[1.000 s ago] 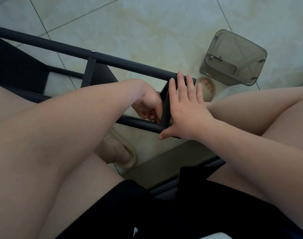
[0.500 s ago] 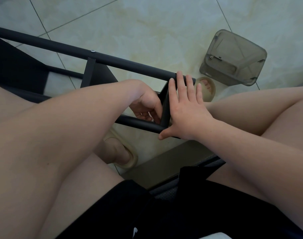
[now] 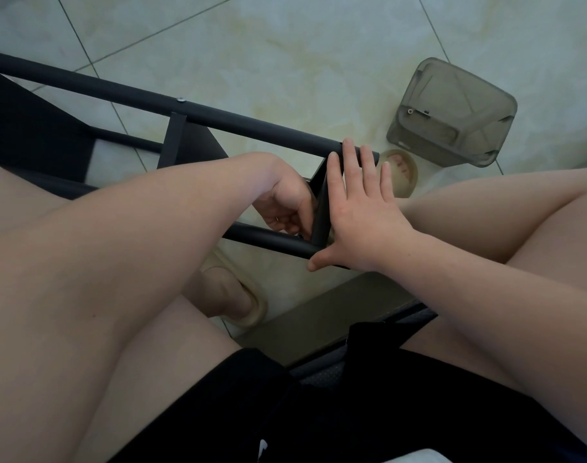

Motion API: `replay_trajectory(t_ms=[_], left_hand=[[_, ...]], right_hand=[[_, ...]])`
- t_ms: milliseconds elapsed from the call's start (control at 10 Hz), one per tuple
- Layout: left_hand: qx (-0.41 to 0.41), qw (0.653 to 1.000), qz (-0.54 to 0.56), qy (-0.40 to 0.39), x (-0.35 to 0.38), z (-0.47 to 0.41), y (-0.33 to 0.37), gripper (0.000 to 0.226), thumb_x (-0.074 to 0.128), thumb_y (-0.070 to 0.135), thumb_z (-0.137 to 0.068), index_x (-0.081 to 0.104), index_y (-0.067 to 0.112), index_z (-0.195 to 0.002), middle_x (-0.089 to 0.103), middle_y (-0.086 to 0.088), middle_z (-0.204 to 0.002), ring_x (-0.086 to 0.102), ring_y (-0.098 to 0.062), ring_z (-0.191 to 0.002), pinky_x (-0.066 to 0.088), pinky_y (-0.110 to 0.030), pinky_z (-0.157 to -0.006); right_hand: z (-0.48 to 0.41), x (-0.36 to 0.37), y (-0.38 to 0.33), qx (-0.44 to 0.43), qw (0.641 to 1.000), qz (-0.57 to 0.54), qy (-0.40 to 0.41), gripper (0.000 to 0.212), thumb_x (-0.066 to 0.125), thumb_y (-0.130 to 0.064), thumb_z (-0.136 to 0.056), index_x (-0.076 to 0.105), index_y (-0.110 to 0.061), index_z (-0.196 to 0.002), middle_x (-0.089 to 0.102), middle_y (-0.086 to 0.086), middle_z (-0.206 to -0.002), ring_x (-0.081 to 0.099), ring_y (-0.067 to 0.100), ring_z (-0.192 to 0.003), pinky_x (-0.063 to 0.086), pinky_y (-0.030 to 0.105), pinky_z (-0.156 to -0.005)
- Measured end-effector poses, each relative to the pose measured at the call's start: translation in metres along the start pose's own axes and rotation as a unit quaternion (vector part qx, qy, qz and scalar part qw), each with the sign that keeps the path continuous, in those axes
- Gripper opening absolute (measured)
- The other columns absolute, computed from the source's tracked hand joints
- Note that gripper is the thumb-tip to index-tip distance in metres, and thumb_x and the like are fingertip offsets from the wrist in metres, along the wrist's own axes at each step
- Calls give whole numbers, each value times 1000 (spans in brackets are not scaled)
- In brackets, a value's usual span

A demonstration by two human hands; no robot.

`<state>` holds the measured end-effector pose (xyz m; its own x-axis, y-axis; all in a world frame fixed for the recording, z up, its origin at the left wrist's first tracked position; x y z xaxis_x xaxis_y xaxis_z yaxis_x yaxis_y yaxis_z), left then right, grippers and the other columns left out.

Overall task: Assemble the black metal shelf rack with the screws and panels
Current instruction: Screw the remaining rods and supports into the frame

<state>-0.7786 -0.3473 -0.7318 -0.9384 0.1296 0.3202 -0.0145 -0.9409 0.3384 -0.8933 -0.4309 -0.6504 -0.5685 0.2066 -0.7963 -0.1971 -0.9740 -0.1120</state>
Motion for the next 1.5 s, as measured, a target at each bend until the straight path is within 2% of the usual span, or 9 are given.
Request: replay_trajectory(t_ms=[200, 400, 500, 800, 1000, 1100, 1300, 1500], left_hand=[[2, 1000, 17, 21, -1, -1, -2, 15, 62, 3, -88, 70, 14, -94, 67, 1, -81, 58, -10, -70, 44, -23, -67], [-4, 1000, 7, 23, 0, -1, -4, 9, 69, 17, -87, 74, 17, -94, 68, 3, -88, 55, -10, -66, 43, -23, -67], [-4, 1000, -7, 27, 0, -2, -2, 11, 68, 13, -88, 72, 14, -99, 68, 3, -83, 54, -10, -65, 43, -23, -68], [2, 1000, 1, 16, 0, -2, 0, 8, 67, 7, -88, 71, 13, -90, 67, 1, -76, 53, -9, -65, 41, -23, -68], [4, 1000, 10, 12, -2, -1, 0, 15, 64, 1, -88, 72, 14, -85, 66, 2, -71, 54, -8, -62, 42, -21, -65], [-3, 1000, 12, 22, -2, -2, 0, 14, 63, 3, -88, 72, 14, -89, 65, 2, -74, 55, -9, -63, 44, -22, -67], [-18, 999, 15, 22, 0, -5, -5, 13, 67, 13, -87, 77, 19, -80, 68, 2, -79, 55, -10, -63, 45, -23, -66], [-17, 1000, 19, 10, 0, -6, -3, 6, 65, 8, -89, 69, 13, -89, 64, 1, -76, 53, -9, -63, 43, -21, -66]], right_hand=[[0, 0, 0, 2, 1000, 0, -1, 162, 74, -85, -57, -25, -3, -154, -34, 22, -161, -29, 43, -149, -14, 57, -120], [-1, 1, 0, 0, 1000, 0, 2, 162, 74, -85, -56, -25, -2, -154, -33, 22, -161, -29, 43, -150, -14, 57, -120], [-1, 1, 1, 1, 1000, 1, 1, 162, 74, -85, -56, -25, -2, -154, -34, 22, -161, -29, 43, -149, -14, 57, -120], [-2, 1, 0, 1, 1000, 1, 1, 162, 74, -85, -56, -25, -2, -155, -33, 22, -161, -28, 43, -150, -14, 57, -120], [-2, 1, 0, 2, 1000, 0, 0, 163, 74, -85, -56, -25, -2, -155, -34, 22, -160, -29, 43, -149, -14, 57, -120], [-3, 2, 0, 3, 1000, 0, 1, 163, 74, -85, -55, -25, -2, -155, -34, 22, -160, -29, 43, -149, -14, 57, -119], [-3, 2, 0, 3, 1000, -2, 3, 163, 74, -85, -55, -24, -2, -155, -33, 22, -161, -28, 43, -150, -13, 58, -120], [-3, 2, 0, 2, 1000, -5, 0, 163, 75, -84, -56, -26, -3, -154, -34, 21, -161, -29, 43, -149, -16, 56, -119]])
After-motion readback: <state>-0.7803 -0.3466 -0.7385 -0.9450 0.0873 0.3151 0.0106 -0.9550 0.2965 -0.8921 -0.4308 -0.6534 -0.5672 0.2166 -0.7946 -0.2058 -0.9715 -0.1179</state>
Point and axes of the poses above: each hand's wrist, its own z-axis away from the middle knuckle, its own x-axis out of the palm, y = z × x, the point moved 2 cm from there along -z, towards the middle knuckle
